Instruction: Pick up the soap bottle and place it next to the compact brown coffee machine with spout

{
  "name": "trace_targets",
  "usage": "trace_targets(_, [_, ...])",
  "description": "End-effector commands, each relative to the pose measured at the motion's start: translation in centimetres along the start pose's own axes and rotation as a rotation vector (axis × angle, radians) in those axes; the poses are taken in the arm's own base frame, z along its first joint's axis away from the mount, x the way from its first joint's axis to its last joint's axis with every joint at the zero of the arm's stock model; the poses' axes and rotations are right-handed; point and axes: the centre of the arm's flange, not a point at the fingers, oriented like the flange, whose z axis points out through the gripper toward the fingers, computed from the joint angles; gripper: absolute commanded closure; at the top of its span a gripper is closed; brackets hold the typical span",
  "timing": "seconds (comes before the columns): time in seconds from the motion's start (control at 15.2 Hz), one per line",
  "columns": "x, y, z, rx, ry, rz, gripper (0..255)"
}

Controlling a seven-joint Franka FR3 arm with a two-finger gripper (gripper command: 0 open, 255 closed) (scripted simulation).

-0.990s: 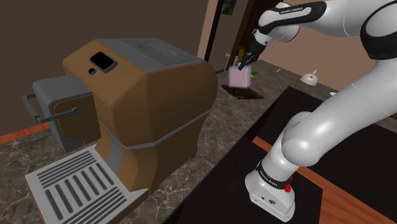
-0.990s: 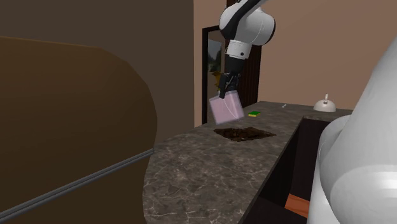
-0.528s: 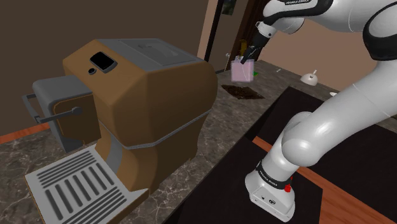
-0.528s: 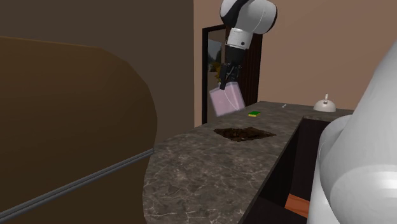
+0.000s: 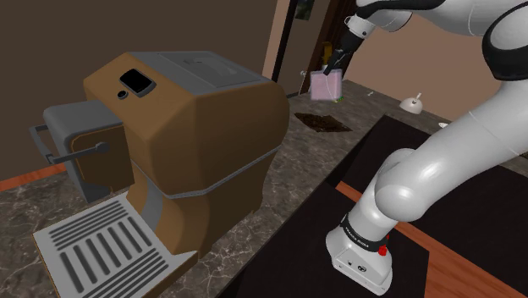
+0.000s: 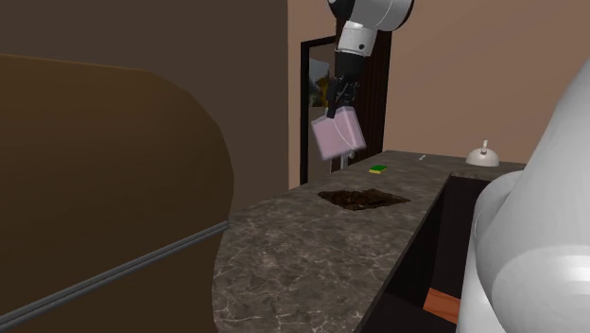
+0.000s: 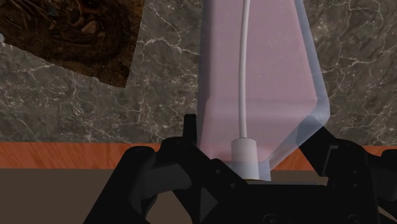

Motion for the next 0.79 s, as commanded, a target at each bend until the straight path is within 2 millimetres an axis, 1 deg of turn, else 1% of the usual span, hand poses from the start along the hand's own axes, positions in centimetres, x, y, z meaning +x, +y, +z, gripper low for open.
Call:
trace_targets(0.0, [0.3, 0.0, -1.0, 0.0, 0.0, 0.0, 255])
trace_targets(0.73, [1.7, -0.1, -6.7, 0.0, 0.0, 0.0, 255])
